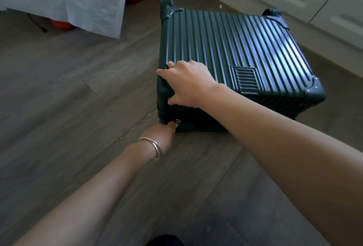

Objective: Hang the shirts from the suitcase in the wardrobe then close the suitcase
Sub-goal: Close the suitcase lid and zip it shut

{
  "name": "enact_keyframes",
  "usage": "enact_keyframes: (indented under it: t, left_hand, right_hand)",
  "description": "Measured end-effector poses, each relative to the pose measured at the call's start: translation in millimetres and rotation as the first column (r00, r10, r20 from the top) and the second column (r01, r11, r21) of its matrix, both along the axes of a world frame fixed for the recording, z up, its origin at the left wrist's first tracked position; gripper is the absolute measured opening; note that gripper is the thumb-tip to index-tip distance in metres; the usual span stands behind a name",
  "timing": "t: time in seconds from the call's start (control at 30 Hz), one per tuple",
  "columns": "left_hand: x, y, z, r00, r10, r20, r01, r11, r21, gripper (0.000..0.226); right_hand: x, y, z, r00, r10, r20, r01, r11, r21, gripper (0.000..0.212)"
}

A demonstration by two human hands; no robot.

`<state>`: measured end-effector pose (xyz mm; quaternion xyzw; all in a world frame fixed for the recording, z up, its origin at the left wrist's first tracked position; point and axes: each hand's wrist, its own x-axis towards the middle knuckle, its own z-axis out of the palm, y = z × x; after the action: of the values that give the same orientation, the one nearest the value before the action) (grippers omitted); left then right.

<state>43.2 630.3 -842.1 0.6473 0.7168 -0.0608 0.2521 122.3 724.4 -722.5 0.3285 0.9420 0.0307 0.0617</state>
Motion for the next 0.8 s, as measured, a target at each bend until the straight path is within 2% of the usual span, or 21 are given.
enact_keyframes:
  t: [0.2, 0.5, 0.6, 0.67, 0.73, 0.8]
  left_hand:
    - [14, 10, 11, 0.996, -0.059, -0.059, 0.059, 0.998, -0.003, 0.036]
    - [21, 16, -8, 0.997, 0.05, 0.061, -0.049, 0.998, -0.03, 0.027]
    - [12, 17, -8, 0.992, 0.07, 0.107, -0.063, 0.996, -0.069, 0.01]
    - [6, 18, -7, 0.985, 0.084, 0.153, -0.074, 0.994, -0.075, 0.012]
    - [5, 16, -5, 0.978, 0.082, 0.19, -0.074, 0.996, -0.05, 0.018]
    - [6, 13, -6, 0.98, 0.069, 0.185, -0.069, 0.998, -0.008, 0.024]
  right_hand:
    - [-10, -4, 4, 0.999, 0.03, 0.043, -0.031, 0.999, 0.032, 0.049]
    - [-12, -13, -9, 0.999, 0.018, 0.048, -0.019, 1.0, 0.02, 0.047]
    - [-5, -10, -12, 0.999, 0.031, 0.043, -0.031, 0.999, -0.018, 0.062]
    - [8, -7, -9, 0.998, 0.045, 0.034, -0.041, 0.994, -0.1, 0.081]
    - [25, -1, -4, 0.993, 0.017, 0.118, -0.001, 0.991, -0.135, 0.105]
    - [45, 8, -3, 0.968, -0.085, 0.235, 0.109, 0.99, -0.089, 0.124]
